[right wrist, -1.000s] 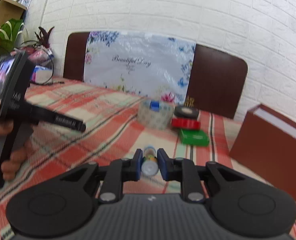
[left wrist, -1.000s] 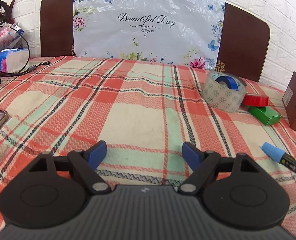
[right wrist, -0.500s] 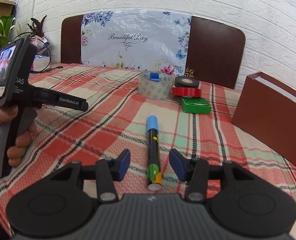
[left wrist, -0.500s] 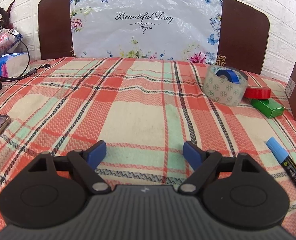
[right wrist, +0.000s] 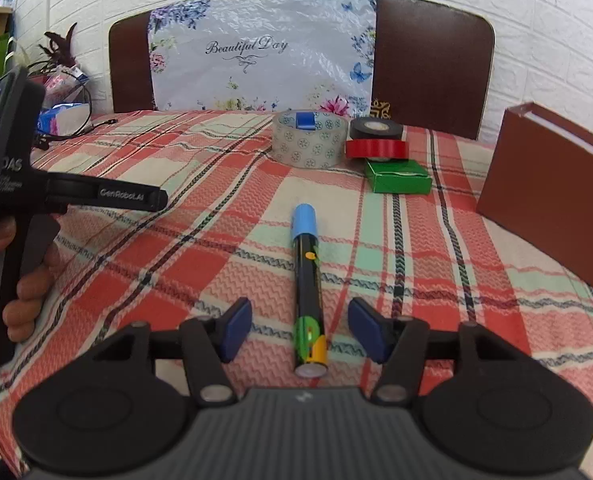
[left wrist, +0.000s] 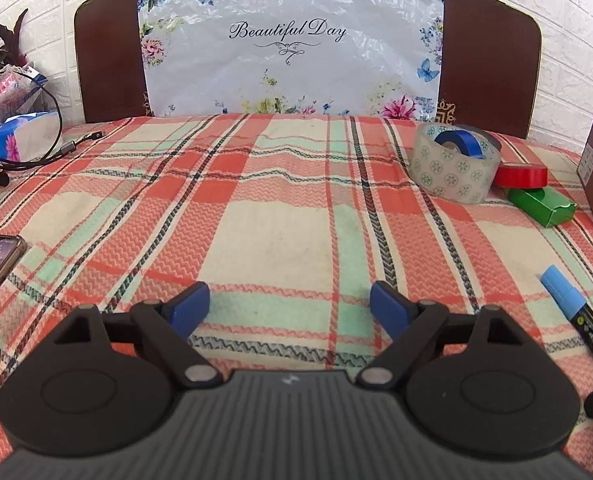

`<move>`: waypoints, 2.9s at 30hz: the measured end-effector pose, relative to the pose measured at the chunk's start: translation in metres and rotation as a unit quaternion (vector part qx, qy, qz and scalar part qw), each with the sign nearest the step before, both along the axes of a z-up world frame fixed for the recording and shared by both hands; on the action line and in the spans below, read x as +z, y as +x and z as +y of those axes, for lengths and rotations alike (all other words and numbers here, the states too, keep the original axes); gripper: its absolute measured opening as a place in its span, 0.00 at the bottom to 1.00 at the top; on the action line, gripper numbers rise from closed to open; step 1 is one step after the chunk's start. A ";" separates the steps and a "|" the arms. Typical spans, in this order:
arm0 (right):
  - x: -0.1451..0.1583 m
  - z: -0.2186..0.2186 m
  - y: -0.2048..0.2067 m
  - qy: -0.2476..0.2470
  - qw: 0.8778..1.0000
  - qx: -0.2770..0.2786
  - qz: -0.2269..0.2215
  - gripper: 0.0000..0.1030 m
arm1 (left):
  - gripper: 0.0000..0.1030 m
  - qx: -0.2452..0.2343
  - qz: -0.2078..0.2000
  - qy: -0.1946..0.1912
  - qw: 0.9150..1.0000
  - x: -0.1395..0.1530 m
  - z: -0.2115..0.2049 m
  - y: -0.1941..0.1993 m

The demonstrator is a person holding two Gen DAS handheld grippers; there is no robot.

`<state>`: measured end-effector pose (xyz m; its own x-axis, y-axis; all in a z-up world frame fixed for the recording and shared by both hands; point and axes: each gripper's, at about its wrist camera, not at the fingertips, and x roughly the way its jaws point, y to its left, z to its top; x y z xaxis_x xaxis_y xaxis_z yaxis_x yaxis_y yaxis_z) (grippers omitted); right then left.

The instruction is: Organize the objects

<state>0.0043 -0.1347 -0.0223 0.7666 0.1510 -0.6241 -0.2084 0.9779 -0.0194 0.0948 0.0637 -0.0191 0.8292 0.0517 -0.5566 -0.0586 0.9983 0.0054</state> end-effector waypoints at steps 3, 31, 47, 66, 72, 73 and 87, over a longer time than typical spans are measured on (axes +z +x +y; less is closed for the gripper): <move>-0.002 0.001 0.005 0.002 1.000 -0.001 0.001 0.58 | 0.87 0.000 0.000 0.000 1.000 0.000 0.000 0.000; 0.004 -0.056 -0.016 -0.021 0.998 -0.063 -0.011 0.18 | 0.88 -0.066 0.081 0.016 0.994 0.015 -0.095 -0.026; 0.004 -0.098 -0.038 0.063 0.995 -0.081 0.004 0.18 | 0.90 -0.161 0.160 0.009 0.974 0.022 -0.182 -0.022; -0.003 -0.130 -0.038 0.202 0.977 -0.072 0.009 0.18 | 0.93 -0.161 0.172 0.024 0.972 0.022 -0.201 -0.023; -0.005 -0.133 -0.039 0.224 0.973 -0.062 0.008 0.18 | 0.93 -0.161 0.173 0.024 0.971 0.021 -0.202 -0.022; -0.005 -0.134 -0.040 0.228 0.972 -0.062 0.008 0.18 | 0.93 -0.161 0.173 0.024 0.971 0.021 -0.202 -0.022; -0.014 -0.155 -0.040 0.315 0.946 -0.081 0.015 0.17 | 0.94 -0.161 0.175 0.013 0.971 0.021 -0.200 -0.017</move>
<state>-0.0361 -0.2901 -0.0359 0.7945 0.3825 -0.4717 -0.0465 0.8128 0.5807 0.0777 -0.1360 0.0023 0.5642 -0.1606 -0.8098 0.2664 0.9638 -0.0055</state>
